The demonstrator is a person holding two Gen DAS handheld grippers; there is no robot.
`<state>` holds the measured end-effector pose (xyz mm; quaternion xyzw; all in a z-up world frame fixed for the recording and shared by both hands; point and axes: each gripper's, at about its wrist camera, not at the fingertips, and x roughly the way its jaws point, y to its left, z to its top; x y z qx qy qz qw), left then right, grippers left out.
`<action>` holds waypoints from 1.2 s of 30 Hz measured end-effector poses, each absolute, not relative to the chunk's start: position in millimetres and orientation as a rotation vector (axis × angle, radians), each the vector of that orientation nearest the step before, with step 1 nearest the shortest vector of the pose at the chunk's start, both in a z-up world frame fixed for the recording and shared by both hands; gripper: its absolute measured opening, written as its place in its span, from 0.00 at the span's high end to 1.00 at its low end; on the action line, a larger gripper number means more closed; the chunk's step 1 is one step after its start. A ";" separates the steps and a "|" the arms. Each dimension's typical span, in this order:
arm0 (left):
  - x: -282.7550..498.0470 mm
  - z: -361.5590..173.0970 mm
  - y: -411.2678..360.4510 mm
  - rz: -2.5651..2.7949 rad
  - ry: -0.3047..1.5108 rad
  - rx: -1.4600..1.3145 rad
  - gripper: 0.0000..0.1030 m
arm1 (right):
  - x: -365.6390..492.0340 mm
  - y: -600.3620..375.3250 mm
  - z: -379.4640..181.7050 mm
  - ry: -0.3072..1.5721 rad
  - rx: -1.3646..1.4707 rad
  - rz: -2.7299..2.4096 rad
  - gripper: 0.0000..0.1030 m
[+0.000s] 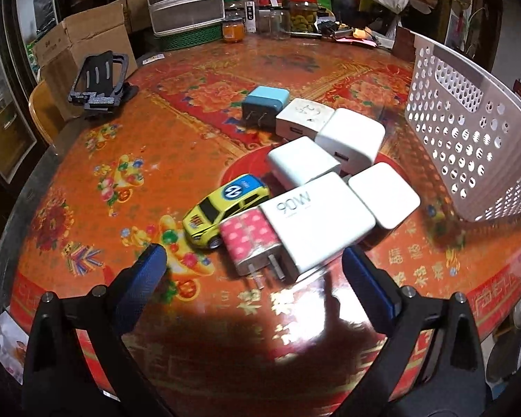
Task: Organize rigid objects
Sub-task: 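Grasp the pink polka-dot charger with the left tool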
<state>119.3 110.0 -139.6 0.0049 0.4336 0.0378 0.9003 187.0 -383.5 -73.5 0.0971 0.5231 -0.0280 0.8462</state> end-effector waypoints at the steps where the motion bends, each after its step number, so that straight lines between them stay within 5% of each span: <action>1: 116.8 -138.7 113.3 0.075 0.890 0.010 0.03 | 187.0 -383.6 -73.7 1.103 0.209 -0.060 0.82; 7: 108.2 -138.4 128.1 0.093 0.905 0.043 0.13 | 186.6 -384.6 -74.9 1.099 0.231 -0.056 0.82; 12: 101.4 -141.0 140.4 0.143 0.905 0.001 0.36 | 186.7 -384.5 -75.2 1.098 0.233 -0.058 0.82; 19: 119.8 -147.2 129.2 0.105 0.915 -0.015 0.47 | 187.6 -381.9 -75.4 1.102 0.225 -0.054 0.82; 24: 127.1 -146.7 127.2 0.113 0.921 -0.047 0.73 | 187.9 -382.0 -75.4 1.104 0.222 -0.056 0.82; 36: 119.4 -124.2 121.3 0.240 0.849 0.049 0.74 | 188.2 -381.5 -76.1 1.103 0.219 -0.049 0.82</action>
